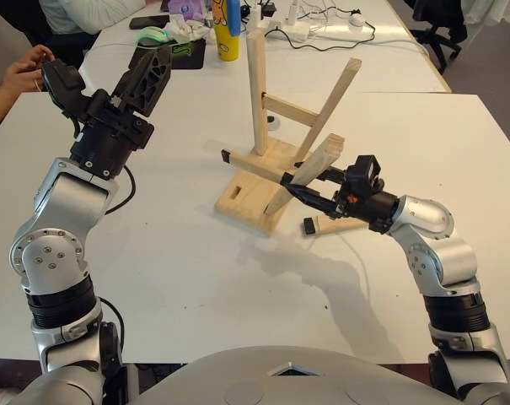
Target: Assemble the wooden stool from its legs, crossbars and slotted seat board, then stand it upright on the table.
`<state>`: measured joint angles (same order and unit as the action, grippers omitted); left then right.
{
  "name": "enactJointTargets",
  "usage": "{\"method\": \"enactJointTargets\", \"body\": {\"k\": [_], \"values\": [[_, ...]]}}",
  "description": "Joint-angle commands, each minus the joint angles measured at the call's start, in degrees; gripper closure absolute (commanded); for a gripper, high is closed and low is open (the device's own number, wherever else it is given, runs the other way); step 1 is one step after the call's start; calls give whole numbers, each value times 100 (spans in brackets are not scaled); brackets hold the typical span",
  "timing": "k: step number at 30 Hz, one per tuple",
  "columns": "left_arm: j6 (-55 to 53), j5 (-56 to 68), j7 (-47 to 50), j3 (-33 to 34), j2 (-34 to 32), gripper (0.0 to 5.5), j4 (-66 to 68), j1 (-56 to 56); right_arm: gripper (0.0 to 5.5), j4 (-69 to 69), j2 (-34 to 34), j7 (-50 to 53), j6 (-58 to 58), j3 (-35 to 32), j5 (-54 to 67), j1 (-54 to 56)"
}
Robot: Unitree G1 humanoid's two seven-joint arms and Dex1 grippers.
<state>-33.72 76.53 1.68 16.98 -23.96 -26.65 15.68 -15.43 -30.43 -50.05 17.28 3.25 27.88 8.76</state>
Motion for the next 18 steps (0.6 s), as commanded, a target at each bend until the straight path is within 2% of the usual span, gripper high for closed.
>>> {"method": "enactJointTargets", "body": {"k": [1, 6, 9, 18], "values": [[-47, -7, 27, 47, -79, 158, -67, 114, 345, -507, -413, 520, 1002, 420, -587, -155], [-30, -32, 63, 37, -57, 158, -145, 102, 345, -1222, -595, 1328, 1964, 933, -1072, -270], [-25, -40, 90, 30, -49, 158, -183, 111, 345, -1461, -385, 1728, 2614, 978, -772, -100], [-23, -108, 73, -17, -43, 158, -174, 179, 345, -1195, -217, 2119, 3010, 1267, -877, 533]]}}
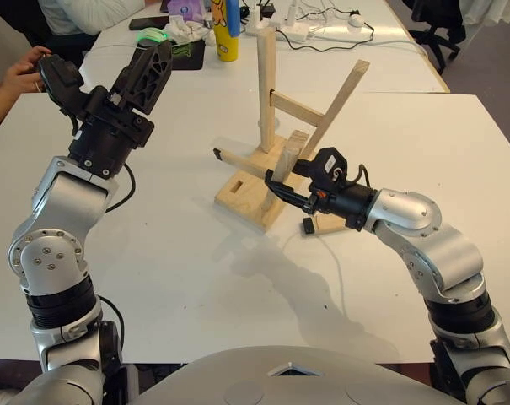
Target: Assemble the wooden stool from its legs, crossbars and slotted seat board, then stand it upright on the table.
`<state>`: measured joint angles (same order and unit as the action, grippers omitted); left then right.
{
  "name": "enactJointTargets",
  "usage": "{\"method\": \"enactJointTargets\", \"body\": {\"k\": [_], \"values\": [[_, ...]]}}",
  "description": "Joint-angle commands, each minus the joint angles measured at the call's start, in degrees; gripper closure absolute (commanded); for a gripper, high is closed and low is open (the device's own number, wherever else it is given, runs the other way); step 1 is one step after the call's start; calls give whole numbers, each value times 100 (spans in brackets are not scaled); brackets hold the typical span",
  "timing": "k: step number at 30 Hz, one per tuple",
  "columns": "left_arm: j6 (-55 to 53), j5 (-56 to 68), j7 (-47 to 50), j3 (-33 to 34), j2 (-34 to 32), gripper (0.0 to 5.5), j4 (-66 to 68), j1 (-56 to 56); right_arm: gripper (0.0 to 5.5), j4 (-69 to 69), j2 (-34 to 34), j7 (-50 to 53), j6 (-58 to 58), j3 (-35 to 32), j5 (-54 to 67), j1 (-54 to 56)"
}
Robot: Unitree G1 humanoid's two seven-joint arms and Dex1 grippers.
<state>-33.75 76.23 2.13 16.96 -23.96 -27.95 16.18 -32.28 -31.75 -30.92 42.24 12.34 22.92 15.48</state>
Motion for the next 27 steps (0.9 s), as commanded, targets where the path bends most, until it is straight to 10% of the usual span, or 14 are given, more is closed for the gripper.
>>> {"method": "enactJointTargets", "body": {"k": [1, 27], "values": [[-19, -83, 28, -17, -39, 158, -47, 130, 345, 563, -88, 232, 478, 428, -449, -171], [24, -252, 181, 18, 16, 158, -348, -116, 345, -777, -94, 860, 554, -301, -284, -235]]}}
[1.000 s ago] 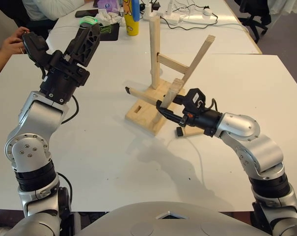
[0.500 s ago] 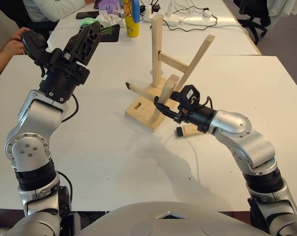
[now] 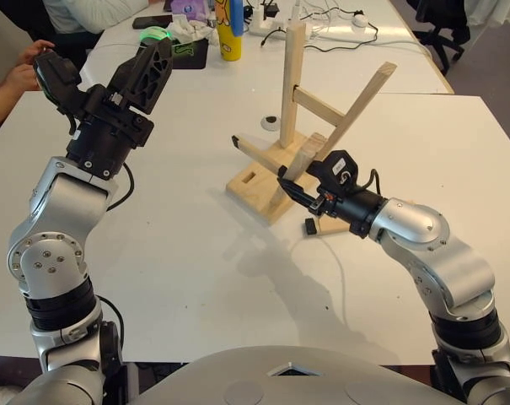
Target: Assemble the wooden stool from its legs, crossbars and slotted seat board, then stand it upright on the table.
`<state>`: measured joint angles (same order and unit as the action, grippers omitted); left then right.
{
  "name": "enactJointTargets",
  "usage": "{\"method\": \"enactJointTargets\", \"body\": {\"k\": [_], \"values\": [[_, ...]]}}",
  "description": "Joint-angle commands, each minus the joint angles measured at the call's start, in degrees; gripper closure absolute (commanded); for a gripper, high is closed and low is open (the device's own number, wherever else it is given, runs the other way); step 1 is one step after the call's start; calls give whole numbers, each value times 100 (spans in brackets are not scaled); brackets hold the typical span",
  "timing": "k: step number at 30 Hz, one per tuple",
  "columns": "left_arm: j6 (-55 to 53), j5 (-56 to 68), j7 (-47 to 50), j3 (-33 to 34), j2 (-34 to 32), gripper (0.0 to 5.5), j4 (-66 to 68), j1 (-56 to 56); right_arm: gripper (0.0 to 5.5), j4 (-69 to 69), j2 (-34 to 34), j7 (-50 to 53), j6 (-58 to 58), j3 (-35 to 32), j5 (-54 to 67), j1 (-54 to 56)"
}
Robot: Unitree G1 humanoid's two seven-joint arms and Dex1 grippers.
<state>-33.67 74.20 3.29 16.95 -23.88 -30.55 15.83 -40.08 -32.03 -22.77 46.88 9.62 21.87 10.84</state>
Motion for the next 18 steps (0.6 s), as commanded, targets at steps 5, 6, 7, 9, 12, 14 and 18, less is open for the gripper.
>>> {"method": "enactJointTargets", "body": {"k": [5, 6, 7, 9, 12, 14, 18], "values": [[43, -47, 108, 26, 16, 158, -144, -126, 345, 60, 70, 69, -136, -141, -191, 344], [49, -47, 114, 28, 17, 158, -159, -144, 345, 67, 110, 86, -216, -164, -207, 375], [53, -48, 118, 29, 18, 158, -168, -156, 345, 81, 159, 103, -284, -198, -214, 406], [63, -57, 121, 27, 24, 158, -180, -177, 345, 124, 216, 100, -303, -248, -202, 419], [72, -58, 134, 26, 33, 158, -205, -196, 345, 248, 156, 48, -257, -207, -268, 187], [72, -56, 146, 23, 33, 158, -215, -199, 345, 368, 138, 56, -186, -144, -297, -80], [65, -66, 147, 8, 29, 158, -199, -204, 345, 817, 66, 17, -374, 33, -443, -742]]}}
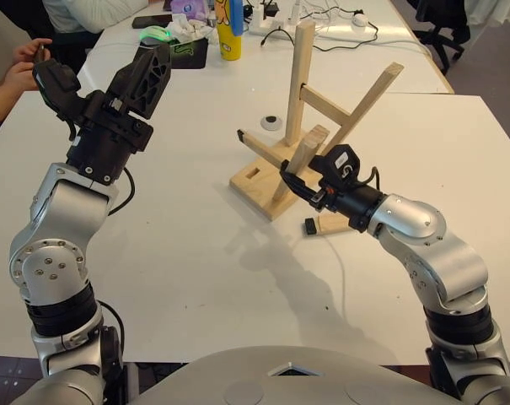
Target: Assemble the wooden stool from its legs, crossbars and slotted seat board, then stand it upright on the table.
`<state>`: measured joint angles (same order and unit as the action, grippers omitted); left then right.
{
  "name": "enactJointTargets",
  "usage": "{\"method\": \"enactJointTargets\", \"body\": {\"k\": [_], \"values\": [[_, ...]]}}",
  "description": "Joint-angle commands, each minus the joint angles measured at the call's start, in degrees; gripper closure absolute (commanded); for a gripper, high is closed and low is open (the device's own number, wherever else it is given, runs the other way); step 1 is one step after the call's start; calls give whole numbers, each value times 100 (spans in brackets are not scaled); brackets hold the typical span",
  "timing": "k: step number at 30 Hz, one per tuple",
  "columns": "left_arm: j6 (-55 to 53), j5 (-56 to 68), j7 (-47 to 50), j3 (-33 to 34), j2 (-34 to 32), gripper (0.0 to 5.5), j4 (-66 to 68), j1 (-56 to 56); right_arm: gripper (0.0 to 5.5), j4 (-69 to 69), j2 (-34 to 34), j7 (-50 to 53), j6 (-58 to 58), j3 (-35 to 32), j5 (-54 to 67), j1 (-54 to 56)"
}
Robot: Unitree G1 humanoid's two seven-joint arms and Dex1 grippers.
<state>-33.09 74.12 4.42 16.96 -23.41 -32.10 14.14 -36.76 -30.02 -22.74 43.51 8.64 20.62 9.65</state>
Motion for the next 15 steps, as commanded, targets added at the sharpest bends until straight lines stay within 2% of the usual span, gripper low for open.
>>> {"method": "enactJointTargets", "body": {"k": [1, 7, 11, 15], "values": [[5, -56, 38, 11, -23, 158, -50, -43, 345, 673, -172, 1, -104, 213, -388, -768], [-24, -62, 62, -15, -43, 158, -27, 15, 345, 1664, -158, -59, -335, 830, -650, -913], [-40, -34, 79, 12, -78, 158, -53, 6, 345, 2196, -155, -262, -203, 703, -315, -1032], [-55, -20, 61, 15, -91, 158, -40, -4, 345, 2408, -496, -566, -430, 817, -326, -1265]]}}
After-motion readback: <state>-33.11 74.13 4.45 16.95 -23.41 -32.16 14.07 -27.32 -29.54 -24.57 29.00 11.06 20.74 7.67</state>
